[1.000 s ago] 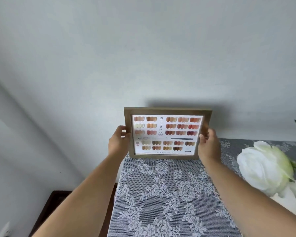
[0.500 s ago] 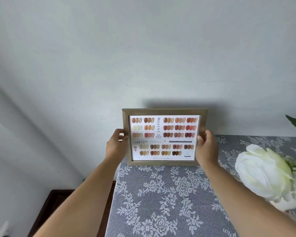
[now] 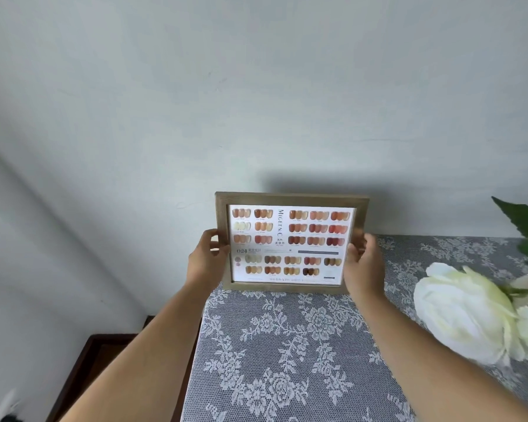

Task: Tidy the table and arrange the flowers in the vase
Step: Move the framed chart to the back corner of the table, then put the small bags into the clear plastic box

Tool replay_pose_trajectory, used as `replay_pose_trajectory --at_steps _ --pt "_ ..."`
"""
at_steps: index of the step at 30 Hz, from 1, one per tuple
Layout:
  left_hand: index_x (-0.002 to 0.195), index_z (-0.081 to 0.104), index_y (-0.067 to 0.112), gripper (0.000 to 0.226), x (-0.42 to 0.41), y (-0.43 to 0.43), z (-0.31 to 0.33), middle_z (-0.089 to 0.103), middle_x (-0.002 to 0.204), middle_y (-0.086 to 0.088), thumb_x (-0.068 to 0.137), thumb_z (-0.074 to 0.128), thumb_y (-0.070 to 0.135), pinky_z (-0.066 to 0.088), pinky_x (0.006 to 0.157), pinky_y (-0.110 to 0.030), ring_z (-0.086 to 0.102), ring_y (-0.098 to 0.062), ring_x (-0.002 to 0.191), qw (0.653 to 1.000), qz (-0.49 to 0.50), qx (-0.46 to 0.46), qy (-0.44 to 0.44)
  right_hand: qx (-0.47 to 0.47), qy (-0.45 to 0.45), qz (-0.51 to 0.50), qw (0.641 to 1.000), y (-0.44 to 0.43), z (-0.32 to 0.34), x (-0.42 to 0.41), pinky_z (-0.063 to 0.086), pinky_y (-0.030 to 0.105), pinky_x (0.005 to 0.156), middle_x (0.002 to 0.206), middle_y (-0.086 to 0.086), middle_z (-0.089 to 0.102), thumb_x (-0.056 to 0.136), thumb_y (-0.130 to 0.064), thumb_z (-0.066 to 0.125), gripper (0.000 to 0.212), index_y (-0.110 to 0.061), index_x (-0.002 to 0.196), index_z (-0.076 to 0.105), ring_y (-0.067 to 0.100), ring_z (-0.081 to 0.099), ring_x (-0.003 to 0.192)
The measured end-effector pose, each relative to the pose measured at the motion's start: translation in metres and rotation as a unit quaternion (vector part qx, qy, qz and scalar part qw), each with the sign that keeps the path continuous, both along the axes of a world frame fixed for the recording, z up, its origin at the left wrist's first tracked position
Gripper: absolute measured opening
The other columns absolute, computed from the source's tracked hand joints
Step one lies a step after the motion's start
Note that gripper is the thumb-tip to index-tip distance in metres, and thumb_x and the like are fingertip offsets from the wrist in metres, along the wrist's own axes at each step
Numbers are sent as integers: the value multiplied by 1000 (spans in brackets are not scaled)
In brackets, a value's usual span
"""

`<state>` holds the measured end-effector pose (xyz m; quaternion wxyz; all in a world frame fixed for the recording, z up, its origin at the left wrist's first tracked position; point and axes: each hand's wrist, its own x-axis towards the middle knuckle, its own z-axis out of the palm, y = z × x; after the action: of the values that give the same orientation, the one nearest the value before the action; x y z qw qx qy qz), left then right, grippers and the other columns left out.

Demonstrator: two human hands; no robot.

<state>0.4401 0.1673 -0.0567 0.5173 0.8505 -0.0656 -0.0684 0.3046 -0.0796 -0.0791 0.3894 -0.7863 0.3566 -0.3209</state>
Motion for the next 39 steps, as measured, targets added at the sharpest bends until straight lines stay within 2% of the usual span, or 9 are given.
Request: replay_pose_trajectory --at_steps 3,7,13,16,18,24,30,33,39 --pt "103 49 36 25 0 -2 0 63 99 5 88 53 17 47 63 -25 63 -14 85 1000 -7 14 5 -3 -6 6 1000 0 2 -1 52 35 65 101 4 62 90 -17 50 20 -16 110 49 20 60 81" --pt "113 48 30 27 -1 0 -3 64 107 1 88 53 21 49 71 -31 63 -19 88 999 -3 32 7 0 -5 16 1000 2 3 -4 53 46 76 106 6 61 90 -18 52 25 -14 114 48 24 59 91" --pt "128 40 20 50 -19 9 -2 49 129 -9 84 60 29 42 87 -35 52 -26 111 994 31 103 -37 8 21 37 999 14 3 -27 46 48 92 127 11 50 90 -19 52 40 -12 128 42 28 51 114" --pt "121 44 21 41 -49 14 2 50 124 -6 84 58 26 46 86 -39 51 -25 112 986 39 121 -112 -8 34 57 998 29 1 -52 49 32 74 127 9 52 91 -21 53 42 -13 130 39 16 57 94" --pt "116 47 20 36 -73 15 3 52 119 -5 83 59 23 48 84 -40 53 -24 108 983 17 126 -131 -15 45 73 996 38 2 -70 44 23 65 122 8 55 91 -23 52 42 -14 131 40 4 51 77" --pt "114 49 25 35 -148 11 -2 51 124 1 82 63 27 50 86 -37 53 -18 109 974 -109 159 -121 -20 119 137 983 53 6 -142 41 28 95 136 -3 44 92 -36 47 45 -23 133 36 11 46 118" --pt "121 44 29 40 -221 -14 -16 46 132 5 85 59 33 44 94 -28 48 -13 115 949 -212 206 -105 -21 148 150 977 46 13 -220 36 18 86 135 -7 44 93 -34 45 41 -26 132 38 0 41 110" --pt "121 44 30 40 -266 -32 -24 44 135 4 84 59 34 40 103 -34 46 -14 120 941 -241 215 -99 -29 167 174 970 31 16 -264 36 11 78 132 -8 46 94 -36 44 36 -27 129 40 0 46 103" --pt "127 39 31 51 -363 -68 -39 40 136 4 82 60 42 46 94 -33 48 -15 115 900 -317 285 -91 -20 229 221 948 -12 9 -361 39 21 87 128 -6 47 92 -33 49 35 -29 126 42 6 44 109"
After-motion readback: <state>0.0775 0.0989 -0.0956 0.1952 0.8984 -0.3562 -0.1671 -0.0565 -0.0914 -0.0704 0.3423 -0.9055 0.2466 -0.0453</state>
